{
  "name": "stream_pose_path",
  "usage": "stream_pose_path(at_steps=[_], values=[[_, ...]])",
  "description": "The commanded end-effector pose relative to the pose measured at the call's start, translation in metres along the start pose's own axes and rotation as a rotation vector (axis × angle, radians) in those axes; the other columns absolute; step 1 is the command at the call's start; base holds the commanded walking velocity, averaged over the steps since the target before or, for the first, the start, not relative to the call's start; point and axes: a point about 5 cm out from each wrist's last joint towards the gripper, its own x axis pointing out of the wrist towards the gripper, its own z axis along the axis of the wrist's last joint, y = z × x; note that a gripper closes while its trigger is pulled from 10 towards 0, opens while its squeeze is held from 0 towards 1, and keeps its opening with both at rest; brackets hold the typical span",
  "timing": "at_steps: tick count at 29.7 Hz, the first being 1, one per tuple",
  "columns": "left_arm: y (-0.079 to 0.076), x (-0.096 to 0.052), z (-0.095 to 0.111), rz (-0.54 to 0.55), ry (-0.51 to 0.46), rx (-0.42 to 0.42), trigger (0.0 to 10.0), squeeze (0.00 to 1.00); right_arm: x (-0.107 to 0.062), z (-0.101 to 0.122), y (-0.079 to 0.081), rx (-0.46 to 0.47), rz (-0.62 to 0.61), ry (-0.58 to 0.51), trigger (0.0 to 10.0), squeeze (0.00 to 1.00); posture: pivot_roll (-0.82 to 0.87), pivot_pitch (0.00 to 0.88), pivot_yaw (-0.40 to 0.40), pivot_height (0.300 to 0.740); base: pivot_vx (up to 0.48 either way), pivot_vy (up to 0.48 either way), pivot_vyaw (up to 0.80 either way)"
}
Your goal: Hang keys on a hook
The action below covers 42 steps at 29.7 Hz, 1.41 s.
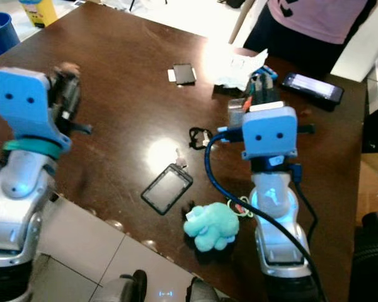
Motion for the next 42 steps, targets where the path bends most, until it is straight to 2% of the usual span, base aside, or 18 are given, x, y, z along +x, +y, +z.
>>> stream_pose_path(at_steps=[1, 7, 8, 10, 18, 22, 27, 42], values=[[-0.003, -0.001, 0.002, 0.008, -0.014, 0.054, 10.0, 0.00, -0.003, -0.002, 0.003, 0.003, 0.012, 0.011, 10.0, 0.00, 0.00, 0.107, 0.099, 0.740, 0.000, 0.000, 0.00], [-0.004, -0.001, -0.004, 0.000, 0.029, 0.014, 10.0, 0.00, -0.004, -0.002, 0.004, 0.006, 0.015, 0.016, 10.0, 0.00, 0.00, 0.114, 0.100, 0.740, 0.000, 0.000, 0.00], [-0.006, -0.002, -0.011, -0.004, 0.070, -0.035, 10.0, 0.00, -0.004, -0.003, 0.005, 0.009, 0.017, 0.016, 10.0, 0.00, 0.00, 0.117, 0.100, 0.740, 0.000, 0.000, 0.00], [-0.007, -0.003, -0.014, -0.008, 0.099, -0.065, 10.0, 0.00, -0.004, -0.003, 0.006, 0.011, 0.019, 0.017, 10.0, 0.00, 0.01, 0.118, 0.099, 0.740, 0.000, 0.000, 0.00], [-0.007, -0.003, -0.014, -0.008, 0.099, -0.065, 10.0, 0.00, -0.004, -0.003, 0.006, 0.011, 0.019, 0.017, 10.0, 0.00, 0.01, 0.118, 0.099, 0.740, 0.000, 0.000, 0.00], [-0.006, -0.005, -0.027, -0.005, 0.177, -0.081, 10.0, 0.00, -0.007, -0.004, 0.011, 0.039, 0.027, 0.035, 10.0, 0.00, 0.01, 0.123, 0.100, 0.740, 0.000, 0.000, 0.00], [-0.006, -0.006, -0.028, -0.003, 0.179, -0.075, 10.0, 0.00, -0.007, -0.005, 0.013, 0.045, 0.030, 0.040, 10.0, 0.00, 0.01, 0.124, 0.103, 0.740, 0.000, 0.000, 0.00], [-0.005, -0.005, -0.028, 0.002, 0.184, -0.073, 10.0, 0.00, -0.008, -0.004, 0.016, 0.043, 0.033, 0.033, 10.0, 0.00, 0.02, 0.122, 0.104, 0.740, -0.304, 0.000, 0.00]])
